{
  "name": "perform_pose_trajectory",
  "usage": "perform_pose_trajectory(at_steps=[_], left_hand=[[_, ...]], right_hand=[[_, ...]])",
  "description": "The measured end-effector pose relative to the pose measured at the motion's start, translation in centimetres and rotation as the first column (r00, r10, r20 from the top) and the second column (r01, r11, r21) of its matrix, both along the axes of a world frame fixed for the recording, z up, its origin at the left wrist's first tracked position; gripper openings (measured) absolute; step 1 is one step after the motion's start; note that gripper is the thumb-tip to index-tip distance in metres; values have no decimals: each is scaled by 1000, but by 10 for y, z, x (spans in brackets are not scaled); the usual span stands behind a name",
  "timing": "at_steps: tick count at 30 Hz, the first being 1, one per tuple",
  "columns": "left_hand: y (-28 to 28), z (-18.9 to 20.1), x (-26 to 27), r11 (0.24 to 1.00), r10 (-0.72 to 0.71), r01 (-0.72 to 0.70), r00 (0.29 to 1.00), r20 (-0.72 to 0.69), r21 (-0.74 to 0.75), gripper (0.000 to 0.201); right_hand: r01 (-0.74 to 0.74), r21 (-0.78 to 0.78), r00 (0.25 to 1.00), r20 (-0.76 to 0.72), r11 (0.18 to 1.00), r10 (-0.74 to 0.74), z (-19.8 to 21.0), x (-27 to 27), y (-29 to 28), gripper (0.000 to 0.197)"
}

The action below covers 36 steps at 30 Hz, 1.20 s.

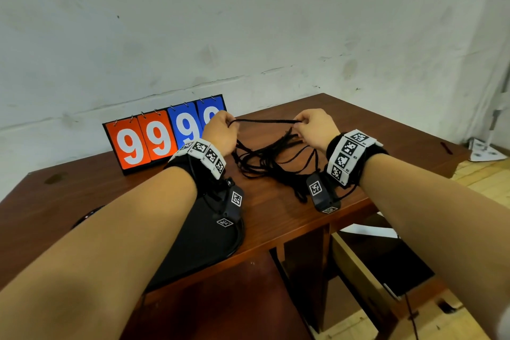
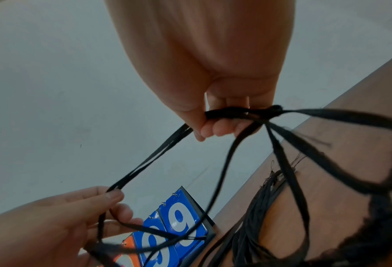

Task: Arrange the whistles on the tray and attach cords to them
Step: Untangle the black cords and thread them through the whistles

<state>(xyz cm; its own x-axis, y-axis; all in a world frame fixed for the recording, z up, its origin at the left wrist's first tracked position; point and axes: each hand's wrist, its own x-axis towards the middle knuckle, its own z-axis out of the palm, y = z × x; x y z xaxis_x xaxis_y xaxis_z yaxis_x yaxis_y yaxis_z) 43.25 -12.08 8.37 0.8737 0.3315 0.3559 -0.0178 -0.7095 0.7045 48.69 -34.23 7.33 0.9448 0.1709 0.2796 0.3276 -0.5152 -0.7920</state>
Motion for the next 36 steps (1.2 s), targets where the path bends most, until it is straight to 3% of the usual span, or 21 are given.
perform_pose_trajectory(at_steps=[6,11,13,17,19,21,23,27,33,36], left_hand=[[9,7,-5,999,-23,23,1000,6,-23,10],[4,9,-11,987,-147,152,984,-102,47,11],[-1,5,-12,976,-207,214,968,-140,38,9],[-14,-2,-14,957,-280,289,945,-171,32,10],[-20,-3,-14,948,-294,310,938,-183,68,12],[-23,-2,-15,946,-292,311,939,-181,87,12],[-25,-1,-16,946,-293,312,940,-173,90,11],[-21,1,-18,950,-283,300,944,-170,89,13],[-5,-4,-19,952,-235,270,946,-222,143,17],[-3,-5,-20,945,-243,284,942,-233,162,15]], right_hand=[[60,-63,998,-26,996,-62,-2,3,-6,12],[-13,-293,991,-128,956,-26,-5,-4,-4,12],[-58,-354,988,-156,933,2,-7,-9,-2,21],[-215,-203,974,-113,955,195,-4,-17,10,50],[-369,-149,928,-109,917,355,0,-23,18,63],[-481,-215,877,-100,850,470,2,-28,27,68],[-495,-285,867,-110,820,486,-3,-29,34,59],[-414,-316,910,-132,853,393,-15,-28,39,14],[-285,-183,958,-94,941,272,-6,-22,31,16],[-370,-203,926,-152,906,344,-5,-23,32,11]])
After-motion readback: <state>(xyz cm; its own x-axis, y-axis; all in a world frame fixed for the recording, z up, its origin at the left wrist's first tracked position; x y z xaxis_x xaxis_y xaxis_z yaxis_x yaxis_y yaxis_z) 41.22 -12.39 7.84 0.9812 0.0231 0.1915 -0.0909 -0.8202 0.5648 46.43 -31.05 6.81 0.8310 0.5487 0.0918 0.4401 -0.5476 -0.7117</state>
